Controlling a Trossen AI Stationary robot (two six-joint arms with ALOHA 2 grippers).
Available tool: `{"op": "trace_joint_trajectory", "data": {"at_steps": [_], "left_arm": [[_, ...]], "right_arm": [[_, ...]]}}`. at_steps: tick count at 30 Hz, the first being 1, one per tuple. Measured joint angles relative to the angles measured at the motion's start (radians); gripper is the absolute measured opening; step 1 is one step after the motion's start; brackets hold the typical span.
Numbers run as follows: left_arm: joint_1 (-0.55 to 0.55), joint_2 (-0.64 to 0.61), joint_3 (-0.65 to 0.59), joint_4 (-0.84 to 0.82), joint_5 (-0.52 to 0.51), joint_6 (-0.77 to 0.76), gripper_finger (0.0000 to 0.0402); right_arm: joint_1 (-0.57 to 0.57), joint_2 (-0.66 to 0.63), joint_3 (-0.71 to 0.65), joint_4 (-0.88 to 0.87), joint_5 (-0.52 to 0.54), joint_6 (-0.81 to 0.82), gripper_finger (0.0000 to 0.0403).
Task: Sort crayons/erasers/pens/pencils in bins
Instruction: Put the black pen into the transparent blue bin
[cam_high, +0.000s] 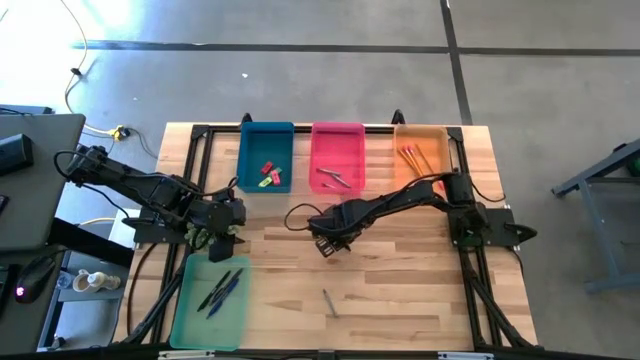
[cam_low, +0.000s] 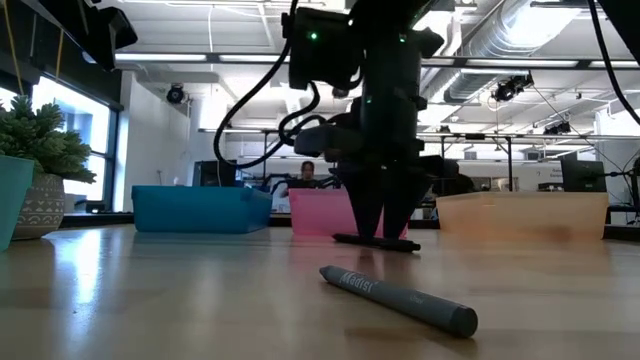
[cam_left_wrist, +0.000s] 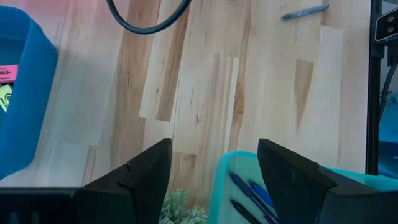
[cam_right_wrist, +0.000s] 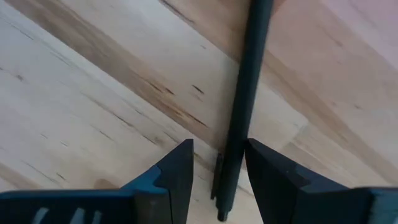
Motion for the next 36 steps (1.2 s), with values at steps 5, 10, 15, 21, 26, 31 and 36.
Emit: {"op": "trace_joint_trajectory", "data": {"at_steps": [5,10,15,21,26,31,36], "left_arm": [[0.000,0.000,0.000,0.001,0.000,0.000,0.0225],[0.000,0.000,0.000,0.002,-0.001,0.000,0.0225],[0.000,0.000,0.000,0.003,-0.008,0.000,0.0225],[0.000,0.000,0.000,0.003,-0.024,0.000,0.0225],[0.000,0.000,0.000,0.003,-0.022,0.000,0.0225],[0.000,0.000,0.000,0.002,-0.004,0.000,0.0225],[-0.004,0.000,0.000,0.001,0.018,0.000,0.0225]], "right_arm": [[0.000,-0.002,-0.022,0.015,0.016,0.050,0.0133],[-0.002,-0.002,-0.022,-0.005,0.029,0.091,0.0103],[-0.002,-0.002,-0.022,-0.098,0.038,0.115,0.0055],[-0.002,-0.002,-0.022,-0.144,0.049,0.108,0.0015],[-0.002,-0.002,-0.023,-0.143,0.050,0.079,0.0010],[0.009,-0.002,-0.022,-0.135,0.050,0.055,0.0009],[0.032,-0.001,-0.022,-0.131,0.061,0.038,0.0008]]}}
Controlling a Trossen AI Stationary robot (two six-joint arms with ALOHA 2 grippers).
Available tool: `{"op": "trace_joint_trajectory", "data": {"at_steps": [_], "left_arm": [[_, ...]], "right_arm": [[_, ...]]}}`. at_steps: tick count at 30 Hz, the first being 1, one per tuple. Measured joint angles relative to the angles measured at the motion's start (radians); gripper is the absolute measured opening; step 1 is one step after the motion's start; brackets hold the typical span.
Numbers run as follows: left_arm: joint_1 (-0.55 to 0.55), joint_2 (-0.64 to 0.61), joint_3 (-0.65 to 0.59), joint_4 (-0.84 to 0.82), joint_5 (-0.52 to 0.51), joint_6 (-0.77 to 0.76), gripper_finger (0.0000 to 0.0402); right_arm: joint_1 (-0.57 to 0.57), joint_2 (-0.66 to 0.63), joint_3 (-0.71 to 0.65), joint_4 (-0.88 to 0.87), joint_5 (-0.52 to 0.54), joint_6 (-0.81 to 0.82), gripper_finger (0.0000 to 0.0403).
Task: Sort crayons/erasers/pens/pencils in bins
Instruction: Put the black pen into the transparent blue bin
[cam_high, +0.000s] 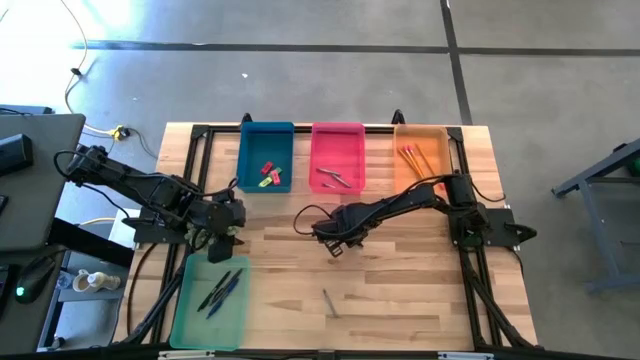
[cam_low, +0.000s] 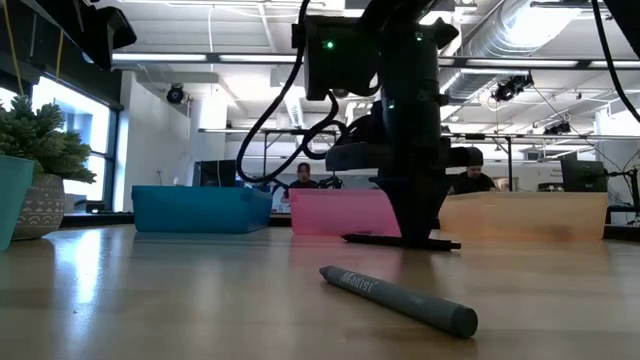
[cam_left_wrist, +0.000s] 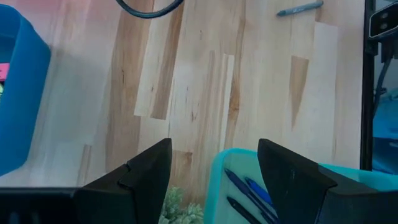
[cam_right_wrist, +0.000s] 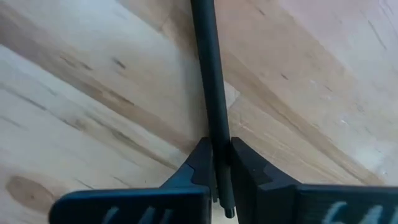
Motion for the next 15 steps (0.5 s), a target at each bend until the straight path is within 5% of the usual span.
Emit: {"op": "trace_joint_trajectory", "data": {"at_steps": [15], "left_arm": [[-0.108,0.000,0.000,0.001,-0.080,-0.060,0.0225]], "right_arm": [[0.076,-0.017,0.073,0.004,-0.015,0.027,0.0006]]}}
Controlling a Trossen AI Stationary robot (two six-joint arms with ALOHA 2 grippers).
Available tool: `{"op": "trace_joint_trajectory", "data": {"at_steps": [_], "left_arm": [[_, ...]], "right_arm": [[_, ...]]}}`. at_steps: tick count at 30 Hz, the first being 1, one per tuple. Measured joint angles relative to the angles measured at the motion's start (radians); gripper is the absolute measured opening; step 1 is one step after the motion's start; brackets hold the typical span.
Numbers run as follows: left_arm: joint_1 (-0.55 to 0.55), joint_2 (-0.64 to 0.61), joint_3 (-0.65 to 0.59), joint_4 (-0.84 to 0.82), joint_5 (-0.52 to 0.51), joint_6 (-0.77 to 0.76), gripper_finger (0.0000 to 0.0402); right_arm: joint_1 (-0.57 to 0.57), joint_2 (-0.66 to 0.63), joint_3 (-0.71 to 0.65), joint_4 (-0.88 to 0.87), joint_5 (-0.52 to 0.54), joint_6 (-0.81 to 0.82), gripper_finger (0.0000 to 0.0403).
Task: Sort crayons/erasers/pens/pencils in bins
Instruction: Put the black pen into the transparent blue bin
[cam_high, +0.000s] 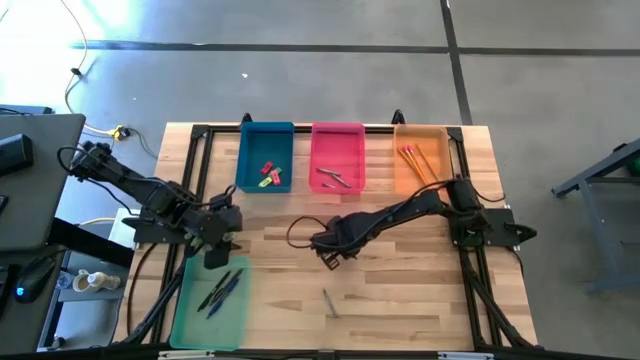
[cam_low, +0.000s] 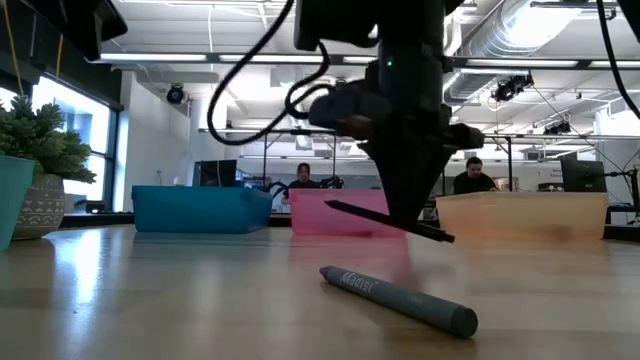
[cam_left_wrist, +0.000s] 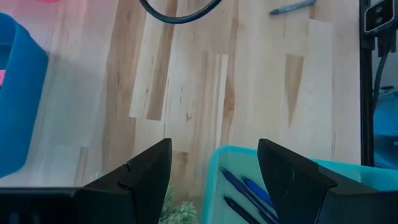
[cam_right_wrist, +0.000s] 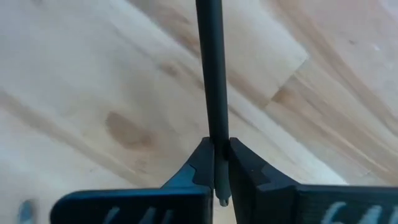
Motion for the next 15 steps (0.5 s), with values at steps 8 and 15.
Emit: {"op": "trace_joint_trajectory", "data": {"at_steps": [8,15], "left_arm": [[-0.018,0.000,0.000,0.001,0.000,-0.010,0.0225],[-0.018,0.000,0.000,0.014,0.008,-0.020,0.0225]], "right_arm": [[0.025,0.000,0.059,-0.001,0.042,-0.002,0.0006],[0.041,-0.001,0.144,-0.008,0.081,-0.025,0.0006]]}}
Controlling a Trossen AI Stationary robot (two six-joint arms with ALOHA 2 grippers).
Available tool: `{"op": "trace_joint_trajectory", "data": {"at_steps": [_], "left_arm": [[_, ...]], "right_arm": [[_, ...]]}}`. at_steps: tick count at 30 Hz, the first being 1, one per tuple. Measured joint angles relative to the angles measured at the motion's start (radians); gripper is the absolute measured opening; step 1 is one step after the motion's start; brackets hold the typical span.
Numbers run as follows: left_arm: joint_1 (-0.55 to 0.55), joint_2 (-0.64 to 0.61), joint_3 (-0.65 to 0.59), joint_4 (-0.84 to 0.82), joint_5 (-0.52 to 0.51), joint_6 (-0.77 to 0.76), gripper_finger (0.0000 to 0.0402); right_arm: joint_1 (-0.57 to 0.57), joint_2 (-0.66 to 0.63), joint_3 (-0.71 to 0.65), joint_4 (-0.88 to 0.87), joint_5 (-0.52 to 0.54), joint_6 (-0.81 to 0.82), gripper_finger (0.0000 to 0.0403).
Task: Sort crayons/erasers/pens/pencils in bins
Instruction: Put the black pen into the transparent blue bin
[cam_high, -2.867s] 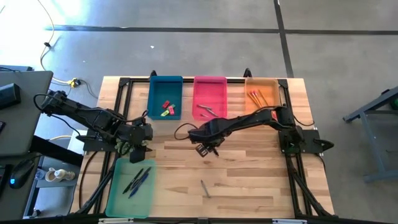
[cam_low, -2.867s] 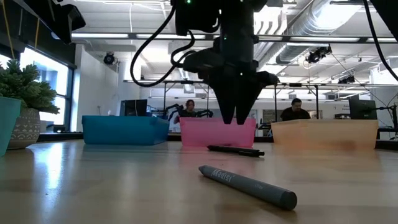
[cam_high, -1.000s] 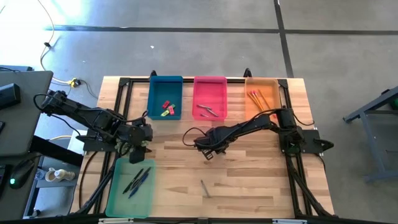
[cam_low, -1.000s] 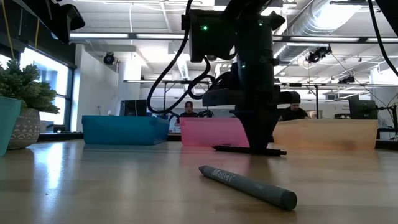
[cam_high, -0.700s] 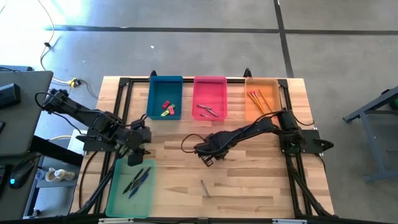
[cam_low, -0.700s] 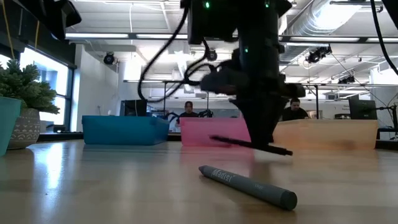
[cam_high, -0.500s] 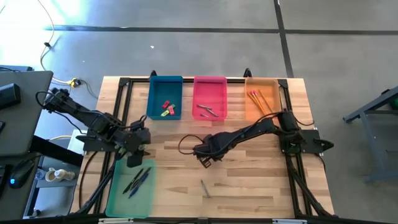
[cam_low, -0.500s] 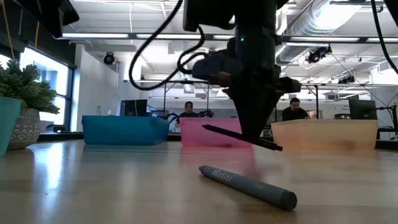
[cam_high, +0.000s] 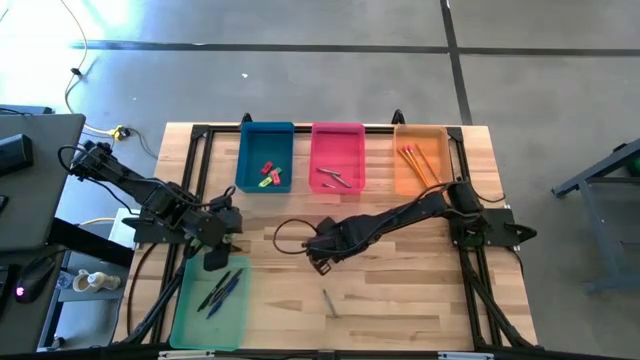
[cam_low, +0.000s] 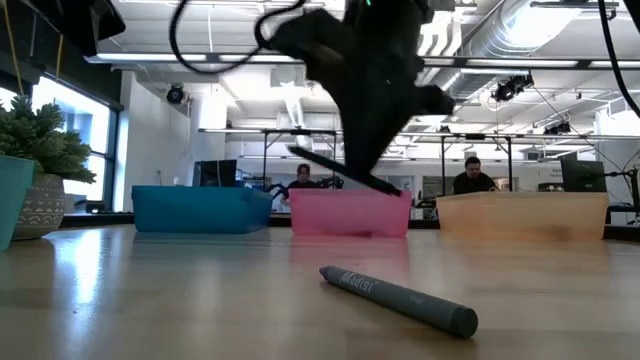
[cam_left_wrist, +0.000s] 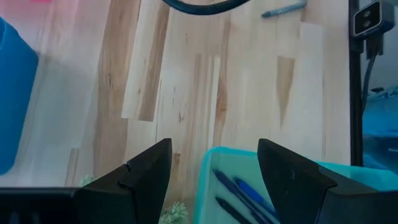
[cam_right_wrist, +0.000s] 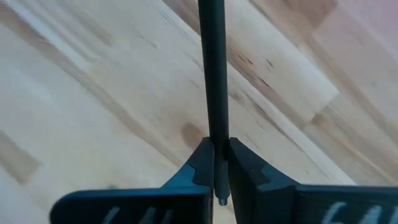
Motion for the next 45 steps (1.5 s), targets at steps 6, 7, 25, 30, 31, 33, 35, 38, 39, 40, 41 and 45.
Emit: {"op": "trace_joint_trajectory", "data": {"at_steps": [6,7,25,30,31,33,35,38,39,40,41,45], "left_arm": [[0.000,0.000,0.000,0.069,0.001,0.025,0.0225],[0.000,0.000,0.000,0.080,0.001,0.033,0.0225],[0.000,-0.007,0.000,0.317,-0.176,0.114,0.0225],[0.000,-0.020,-0.001,0.411,-0.225,0.159,0.0225],[0.000,-0.021,0.000,0.437,-0.230,0.164,0.0225],[0.000,-0.022,0.000,0.470,-0.238,0.178,0.0225],[0.000,-0.029,-0.001,0.521,-0.240,0.186,0.0225],[0.000,-0.028,0.000,0.597,-0.240,0.199,0.0225],[0.001,-0.027,0.000,0.625,-0.240,0.203,0.0225],[0.003,-0.028,0.000,0.654,-0.241,0.203,0.0225],[0.005,-0.029,0.000,0.679,-0.245,0.203,0.0225],[0.021,-0.027,0.000,0.739,-0.273,0.203,0.0225]], "right_arm": [[0.014,0.000,0.122,-0.050,0.091,-0.033,0.0007],[0.016,0.000,0.147,-0.068,0.108,-0.040,0.0007],[0.066,-0.002,0.505,-0.158,0.353,-0.255,0.0007],[0.083,-0.002,0.551,-0.158,0.373,-0.304,0.0007],[0.086,-0.002,0.561,-0.158,0.377,-0.318,0.0007],[0.091,-0.002,0.581,-0.157,0.386,-0.338,0.0007],[0.094,-0.002,0.600,-0.153,0.390,-0.364,0.0007],[0.098,-0.002,0.632,-0.149,0.391,-0.410,0.0007],[0.098,-0.002,0.639,-0.142,0.391,-0.427,0.0007],[0.098,-0.002,0.647,-0.136,0.391,-0.438,0.0007],[0.098,-0.002,0.649,-0.130,0.391,-0.454,0.0007],[0.098,-0.009,0.648,-0.081,0.377,-0.513,0.0007]]}}
